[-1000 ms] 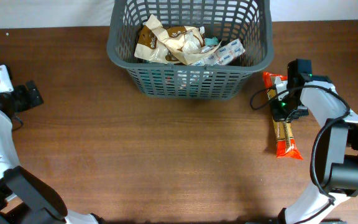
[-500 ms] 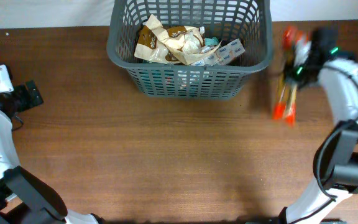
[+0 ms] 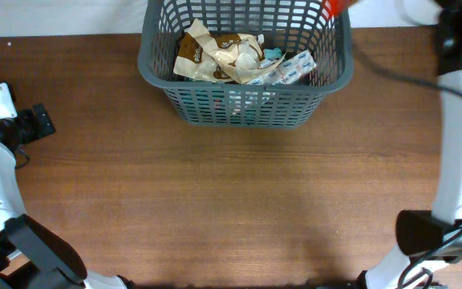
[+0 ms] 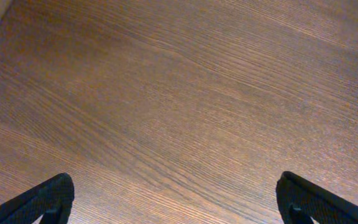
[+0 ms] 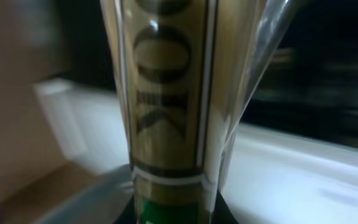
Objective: Pack container
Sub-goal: 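Lift the spaghetti pack upright and carry it over the basket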
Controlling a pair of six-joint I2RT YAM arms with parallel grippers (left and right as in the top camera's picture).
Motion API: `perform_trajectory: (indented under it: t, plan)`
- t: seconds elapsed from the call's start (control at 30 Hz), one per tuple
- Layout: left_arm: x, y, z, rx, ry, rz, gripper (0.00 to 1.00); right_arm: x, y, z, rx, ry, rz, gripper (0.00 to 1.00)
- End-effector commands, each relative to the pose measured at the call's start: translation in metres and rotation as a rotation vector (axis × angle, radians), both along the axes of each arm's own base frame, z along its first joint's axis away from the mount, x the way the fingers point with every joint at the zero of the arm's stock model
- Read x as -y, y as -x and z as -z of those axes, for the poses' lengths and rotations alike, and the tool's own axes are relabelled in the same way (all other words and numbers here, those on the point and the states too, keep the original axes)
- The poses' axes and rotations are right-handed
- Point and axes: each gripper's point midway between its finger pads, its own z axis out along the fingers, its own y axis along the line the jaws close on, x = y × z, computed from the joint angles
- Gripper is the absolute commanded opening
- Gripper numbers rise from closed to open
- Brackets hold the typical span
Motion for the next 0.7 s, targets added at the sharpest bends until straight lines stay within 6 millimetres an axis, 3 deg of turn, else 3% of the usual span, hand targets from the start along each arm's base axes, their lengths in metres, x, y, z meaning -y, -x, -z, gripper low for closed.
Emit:
perform_trajectory:
  t: [0.0,0.07,0.17,0.27,0.33,0.57,0.67]
  plan:
    - [0.001,0.001,-0.001,0.007,0.0,0.013,0.99,-0.077,0.033,0.035,-0.034,0.073,-0.337,0.04]
    - [0.001,0.001,-0.001,0.008,0.001,0.013,0.99,-0.098,0.033,0.075,-0.113,0.134,-0.395,0.04]
    - [0.001,0.001,-0.001,0.008,0.001,0.013,0.99,-0.107,0.026,0.124,-0.242,0.186,-0.411,0.04]
    - [0.001,0.001,-0.001,0.008,0.001,0.013,0.99,-0.106,0.019,0.152,-0.323,0.194,-0.415,0.03]
    - [0.001,0.001,-0.001,0.008,0.001,0.013,0.99,-0.103,0.015,0.159,-0.342,0.192,-0.41,0.04]
    - [0.001,0.001,-0.001,0.008,0.001,0.013,0.99,-0.097,0.011,0.155,-0.33,0.181,-0.401,0.03]
    - [0.003,0.0,-0.002,0.013,0.008,0.02,0.99,-0.094,-0.005,0.145,-0.372,0.109,-0.311,0.04]
